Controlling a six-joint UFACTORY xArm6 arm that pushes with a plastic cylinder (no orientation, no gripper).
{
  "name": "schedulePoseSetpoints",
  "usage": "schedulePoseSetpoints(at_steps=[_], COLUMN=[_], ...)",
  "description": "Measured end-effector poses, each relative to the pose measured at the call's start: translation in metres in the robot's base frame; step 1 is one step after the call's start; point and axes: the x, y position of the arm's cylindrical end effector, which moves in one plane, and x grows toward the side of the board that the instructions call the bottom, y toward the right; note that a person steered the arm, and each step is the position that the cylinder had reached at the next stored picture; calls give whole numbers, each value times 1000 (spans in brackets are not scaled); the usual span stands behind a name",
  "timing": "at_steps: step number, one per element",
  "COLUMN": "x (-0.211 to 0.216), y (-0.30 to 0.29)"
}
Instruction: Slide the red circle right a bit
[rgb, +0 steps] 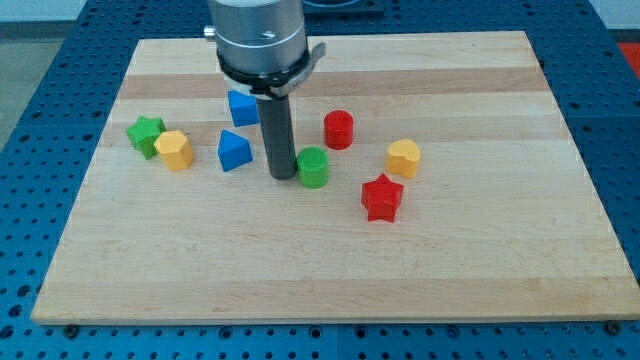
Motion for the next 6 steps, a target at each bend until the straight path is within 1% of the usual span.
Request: schedulePoseSetpoints(at_steps=[1, 3, 4, 6], x=[-1, -48, -59, -61], y=[7, 7, 10, 39])
